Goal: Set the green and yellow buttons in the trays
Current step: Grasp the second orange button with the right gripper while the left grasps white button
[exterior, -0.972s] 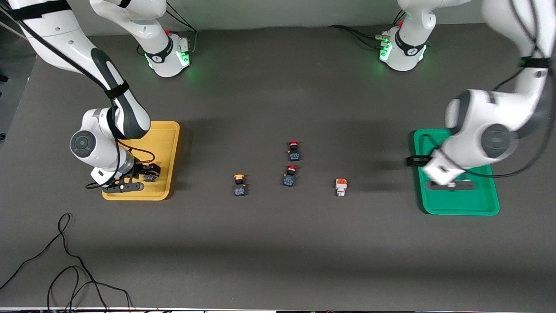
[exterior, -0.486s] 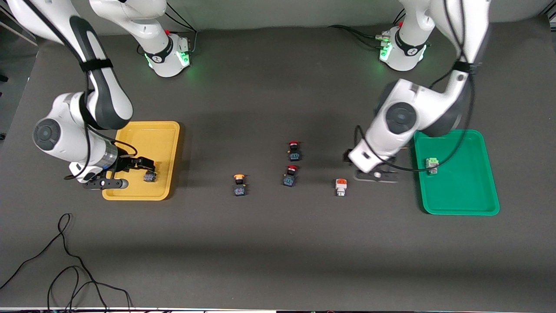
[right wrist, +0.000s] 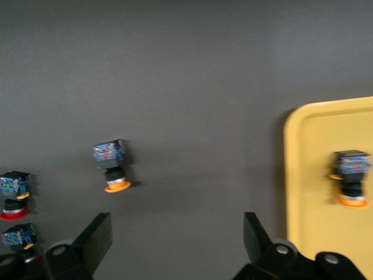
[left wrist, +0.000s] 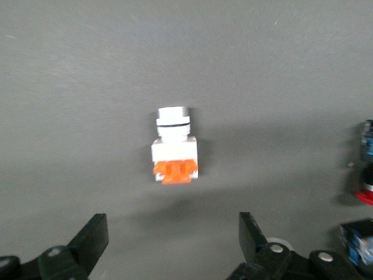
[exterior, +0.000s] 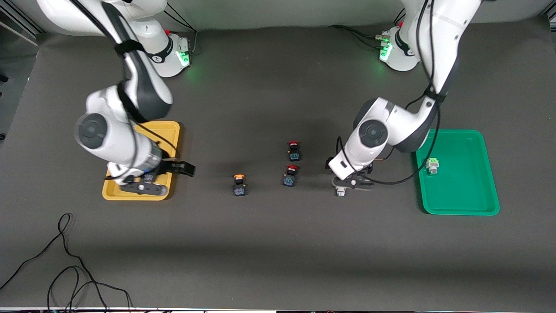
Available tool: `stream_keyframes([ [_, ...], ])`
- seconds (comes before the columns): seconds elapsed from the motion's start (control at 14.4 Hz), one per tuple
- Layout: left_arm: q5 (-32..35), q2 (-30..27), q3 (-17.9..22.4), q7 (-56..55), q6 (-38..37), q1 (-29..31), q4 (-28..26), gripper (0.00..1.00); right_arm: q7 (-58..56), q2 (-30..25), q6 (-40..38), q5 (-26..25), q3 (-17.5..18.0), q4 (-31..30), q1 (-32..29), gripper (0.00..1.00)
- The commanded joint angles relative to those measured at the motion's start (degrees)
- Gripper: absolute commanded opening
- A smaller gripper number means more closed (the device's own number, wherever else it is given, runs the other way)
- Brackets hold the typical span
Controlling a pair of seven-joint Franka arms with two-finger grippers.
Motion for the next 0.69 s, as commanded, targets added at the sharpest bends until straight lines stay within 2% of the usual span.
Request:
stream_keyframes([
  [0.0,1.4,2.2,1.1,-2.0,-0.7,-1.3,3.8,1.00,5.1,7.5,-0.9,0.1,-0.6,7.9,3.4,1.00],
  [0.21,1.4,5.2,1.4,-2.1,0.1,-1.3,5.9,1.00,8.0,13.6,0.0,-0.1,-0.9,13.0,6.6,1.00],
  [0.35,2.3,6.8,2.3,-2.7,1.4,-1.6,6.2,1.00,10.6,16.3,3.6,-0.7,-0.9,13.7,8.7,1.00],
  [0.49,4.6,7.5,2.3,-4.8,2.6,-1.6,6.2,0.99,11.8,18.5,6.3,-3.5,-0.8,13.7,9.3,1.00],
  [0.56,4.9,7.5,2.3,-5.5,2.6,-1.6,6.2,0.86,11.8,19.5,7.3,-4.2,-0.9,13.7,10.0,1.00],
  [0.62,4.9,7.5,2.3,-6.3,2.6,-1.5,6.2,0.64,12.0,20.5,8.4,-4.3,-0.9,13.7,11.1,1.00],
])
